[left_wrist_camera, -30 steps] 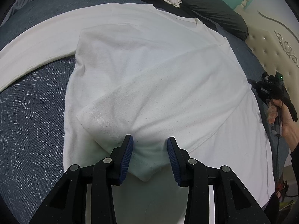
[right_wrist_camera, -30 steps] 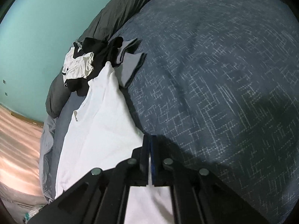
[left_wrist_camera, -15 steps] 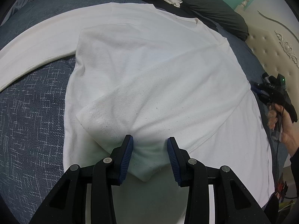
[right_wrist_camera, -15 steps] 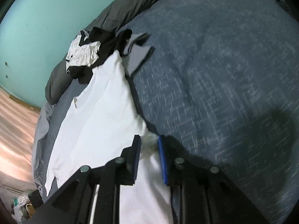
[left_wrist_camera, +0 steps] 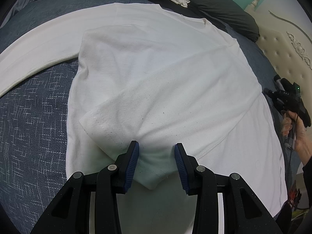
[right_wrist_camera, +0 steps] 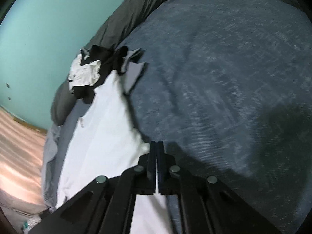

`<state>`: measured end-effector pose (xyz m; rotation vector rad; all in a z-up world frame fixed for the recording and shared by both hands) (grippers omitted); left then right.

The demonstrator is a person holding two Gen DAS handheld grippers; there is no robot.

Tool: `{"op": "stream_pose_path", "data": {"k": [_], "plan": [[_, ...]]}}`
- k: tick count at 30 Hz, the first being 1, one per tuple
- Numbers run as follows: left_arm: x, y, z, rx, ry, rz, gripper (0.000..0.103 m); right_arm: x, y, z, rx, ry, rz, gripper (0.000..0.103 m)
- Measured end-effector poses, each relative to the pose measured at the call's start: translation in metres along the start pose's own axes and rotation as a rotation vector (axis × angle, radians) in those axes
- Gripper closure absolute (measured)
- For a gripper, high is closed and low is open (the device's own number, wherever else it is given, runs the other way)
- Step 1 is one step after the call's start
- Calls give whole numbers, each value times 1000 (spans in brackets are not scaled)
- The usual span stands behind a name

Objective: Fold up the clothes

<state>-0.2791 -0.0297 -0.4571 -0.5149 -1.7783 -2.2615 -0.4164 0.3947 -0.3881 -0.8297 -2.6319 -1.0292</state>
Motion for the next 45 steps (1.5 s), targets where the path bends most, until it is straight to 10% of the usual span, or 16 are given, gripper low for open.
{"op": "stream_pose_path", "data": {"k": [4,29,36,39,45], "plan": [[0,0,0,0,-1,-1,62,-2,-10,-4,6,-32,-25,86],[-5,3,-7,-8,3,1,62,-5,-6,24,100,-288,71,100],[-6,4,-7,-7,3,2,62,10,3,3,14,-113,45,94],[-6,4,-7,-5,4,1,62,7,4,-4,-55,-12,-1,66],[-5,4,-5,-10,4,0,62,-20,-3,1,-182,144,-118,66]]}}
Point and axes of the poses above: each gripper's, at about its wrist camera, not at the fingertips, and y roughly against the way its jaws point, z to its right, x to its top, the point moved 10 cm from there along -y, roughly the way its jaws point, and after that the axes turned 7 degrees about x, right-handed, at the moved point
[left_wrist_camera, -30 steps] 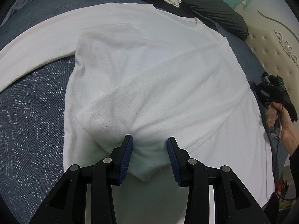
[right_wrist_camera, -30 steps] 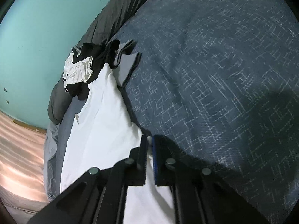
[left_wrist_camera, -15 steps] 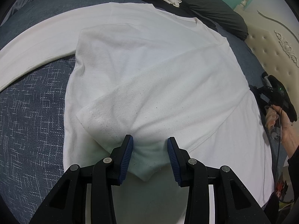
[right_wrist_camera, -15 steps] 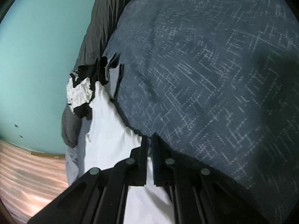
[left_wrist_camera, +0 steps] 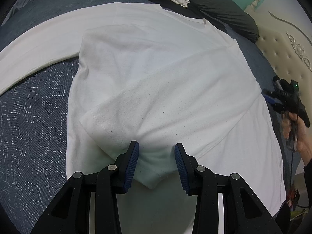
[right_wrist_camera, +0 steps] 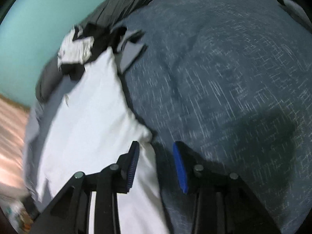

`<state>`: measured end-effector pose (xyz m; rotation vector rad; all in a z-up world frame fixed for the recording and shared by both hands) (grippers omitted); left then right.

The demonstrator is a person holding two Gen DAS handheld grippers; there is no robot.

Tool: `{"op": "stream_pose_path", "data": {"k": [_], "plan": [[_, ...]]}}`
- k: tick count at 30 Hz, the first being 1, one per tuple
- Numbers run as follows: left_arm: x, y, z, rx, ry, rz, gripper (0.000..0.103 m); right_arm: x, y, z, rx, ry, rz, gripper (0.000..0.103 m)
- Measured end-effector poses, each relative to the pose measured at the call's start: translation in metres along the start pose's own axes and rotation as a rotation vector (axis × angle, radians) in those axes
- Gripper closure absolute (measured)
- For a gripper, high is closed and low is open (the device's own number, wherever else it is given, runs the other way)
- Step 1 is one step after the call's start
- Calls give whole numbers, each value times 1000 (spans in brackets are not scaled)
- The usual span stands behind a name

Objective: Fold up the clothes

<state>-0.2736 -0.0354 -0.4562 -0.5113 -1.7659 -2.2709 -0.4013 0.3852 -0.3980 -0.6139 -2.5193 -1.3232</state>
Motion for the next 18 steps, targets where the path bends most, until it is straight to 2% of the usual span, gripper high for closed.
{"op": "stream_pose_path", "data": {"k": [4,8,10,12,14,16,18], "plan": [[-1,0,-1,-2,2,0,62,-2,-5,0,-29,38,-11,66],[-3,1,-3,-2,2,1,62,1,-14,-8,-122,161,-38,66],[-2,1,-3,-2,2,0,62,1,-20,-13,-182,250,-57,71],[-2,0,-2,-2,2,0,62,0,-23,-17,-210,315,-67,89],[-2,0,-2,-1,1,0,62,0,-25,-20,-228,365,-74,97],[-2,-1,-1,0,0,-1,62,0,-25,-23,-242,406,-73,99],[-1,-1,0,-1,1,-1,62,2,-16,-22,-251,417,-36,100]]}}
Point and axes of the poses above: each gripper's, at about its wrist camera, not at the fingertips, and y roughly against the way its jaws point, z to its right, x to its top, the point moved 10 cm from there along -y, roughly the way its jaws point, and after that the axes turned 7 degrees about x, right-handed, at the moved point
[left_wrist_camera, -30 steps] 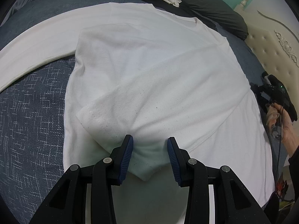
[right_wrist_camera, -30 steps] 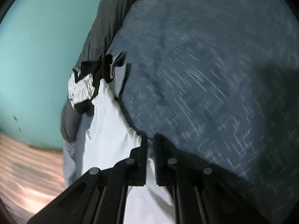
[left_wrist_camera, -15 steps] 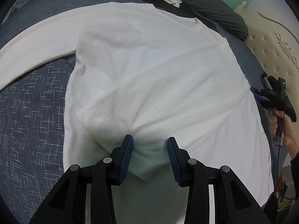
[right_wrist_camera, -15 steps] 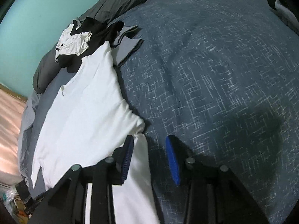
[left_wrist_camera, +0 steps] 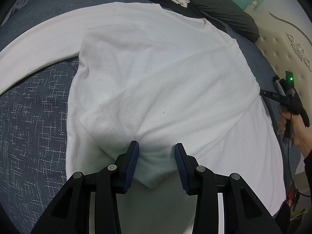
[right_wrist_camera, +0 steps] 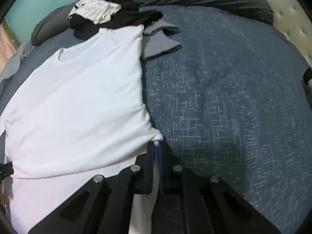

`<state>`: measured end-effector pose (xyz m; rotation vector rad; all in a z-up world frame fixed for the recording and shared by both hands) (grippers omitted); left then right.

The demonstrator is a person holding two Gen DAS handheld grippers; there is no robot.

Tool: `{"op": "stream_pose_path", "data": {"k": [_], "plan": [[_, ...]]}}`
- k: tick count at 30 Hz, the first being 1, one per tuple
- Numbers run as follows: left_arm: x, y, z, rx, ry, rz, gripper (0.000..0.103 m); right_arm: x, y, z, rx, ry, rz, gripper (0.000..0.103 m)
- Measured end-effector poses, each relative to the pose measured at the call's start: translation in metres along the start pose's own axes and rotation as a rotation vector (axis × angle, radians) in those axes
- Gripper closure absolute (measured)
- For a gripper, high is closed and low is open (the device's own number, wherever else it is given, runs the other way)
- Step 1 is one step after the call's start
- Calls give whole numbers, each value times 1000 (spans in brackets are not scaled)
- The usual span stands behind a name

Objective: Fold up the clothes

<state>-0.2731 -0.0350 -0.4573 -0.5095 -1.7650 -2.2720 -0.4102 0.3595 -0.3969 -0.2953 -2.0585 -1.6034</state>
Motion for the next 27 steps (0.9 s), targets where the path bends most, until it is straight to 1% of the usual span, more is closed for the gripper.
{"op": "stream_pose_path", "data": {"k": [3,6,8,10,12,14,17,19,22,24,27], "plan": [[0,0,1,-1,2,0,62,0,15,10,3,-29,60,100],[0,0,2,5,-1,2,62,-6,9,17,15,-58,54,100],[0,0,2,1,1,2,62,-3,2,18,30,-95,52,100],[0,0,2,0,0,3,62,-2,-6,23,60,-153,46,100],[0,0,3,2,-3,4,62,4,-10,23,86,-184,45,100],[1,-1,4,6,-5,4,62,5,-9,24,126,-228,53,100],[2,-1,4,0,-3,3,62,0,0,33,133,-290,61,100],[2,-1,3,-3,-2,2,62,-3,6,40,174,-343,58,99],[2,-2,3,-1,2,1,62,-6,16,39,211,-344,50,97],[3,-2,3,0,5,0,62,-11,19,32,241,-330,22,86],[2,-1,3,2,5,1,62,-19,14,22,246,-299,-26,85]]}}
Point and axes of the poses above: each gripper's, at about its wrist camera, not at the fingertips, and y roughly against the way its jaws point, z to its right, x to its top, the point moved 10 cm from there along -y, roughly the way its jaws point, and after that the axes turned 7 degrees about x, right-handed, at the moved point
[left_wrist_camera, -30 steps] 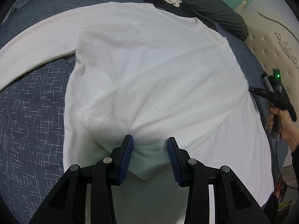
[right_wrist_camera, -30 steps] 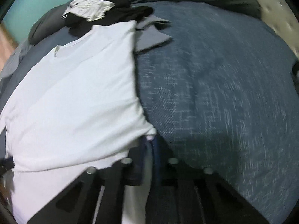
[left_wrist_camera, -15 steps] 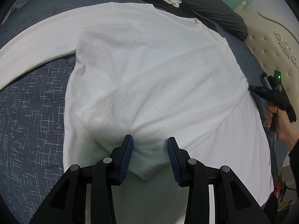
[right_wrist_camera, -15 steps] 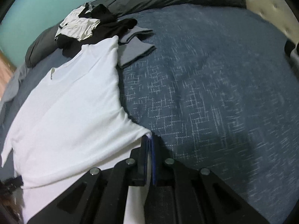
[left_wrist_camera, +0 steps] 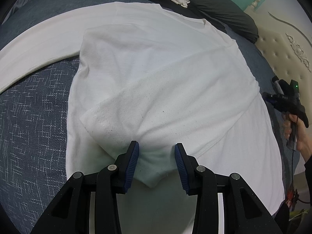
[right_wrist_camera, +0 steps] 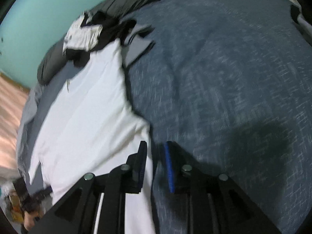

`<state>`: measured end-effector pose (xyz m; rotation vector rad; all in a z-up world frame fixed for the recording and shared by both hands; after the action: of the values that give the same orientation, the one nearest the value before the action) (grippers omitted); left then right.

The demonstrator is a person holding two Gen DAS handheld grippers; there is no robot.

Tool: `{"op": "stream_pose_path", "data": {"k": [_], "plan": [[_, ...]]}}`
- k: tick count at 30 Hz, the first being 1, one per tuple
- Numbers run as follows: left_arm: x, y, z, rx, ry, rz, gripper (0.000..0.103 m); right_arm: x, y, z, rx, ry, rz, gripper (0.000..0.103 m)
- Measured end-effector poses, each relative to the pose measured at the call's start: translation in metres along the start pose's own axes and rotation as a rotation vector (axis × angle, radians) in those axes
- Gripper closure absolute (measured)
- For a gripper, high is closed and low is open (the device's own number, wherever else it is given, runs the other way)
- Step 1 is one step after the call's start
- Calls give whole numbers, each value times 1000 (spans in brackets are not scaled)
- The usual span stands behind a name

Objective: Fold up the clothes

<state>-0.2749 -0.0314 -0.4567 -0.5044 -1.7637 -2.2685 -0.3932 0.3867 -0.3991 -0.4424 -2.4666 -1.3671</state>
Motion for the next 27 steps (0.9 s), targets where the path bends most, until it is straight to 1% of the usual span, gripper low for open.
{"op": "stream_pose_path", "data": {"k": [2,3,4,5,10,13,15,17,22,24,27], "plan": [[1,-1,1,2,-1,0,62,-5,-4,-1,5,-2,-11,85],[2,-1,1,2,-2,0,62,-6,-4,-3,16,-4,-9,88],[2,-1,2,2,-1,0,62,-6,-5,-4,27,-7,-7,97],[3,-1,2,1,-1,0,62,-6,-5,-4,23,-4,-6,101],[5,-3,5,0,-3,-1,62,10,-2,-9,-75,94,16,102],[5,-3,4,0,-2,-1,62,8,-6,-15,-198,233,-6,103],[6,-3,5,2,-2,-1,62,4,-13,-18,-245,294,-32,103],[6,-4,6,3,-4,0,62,3,-13,-13,-235,259,-27,102],[5,-2,5,-4,0,-1,62,7,6,4,-154,105,44,102],[4,-1,4,-5,0,-1,62,7,13,9,-117,53,66,99],[3,0,3,-4,3,-1,62,7,15,7,-71,12,71,93]]}}
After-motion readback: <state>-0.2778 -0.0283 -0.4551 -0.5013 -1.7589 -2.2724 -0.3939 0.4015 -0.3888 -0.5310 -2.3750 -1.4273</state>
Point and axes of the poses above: each gripper's, at about its wrist camera, not at the fingertips, and y roughly against the way its jaws point, z to its right, x to its top, the point moved 10 cm from there along -y, roughly the way its jaws point, and after that the axes turned 7 degrees about x, right-handed, at the moved point
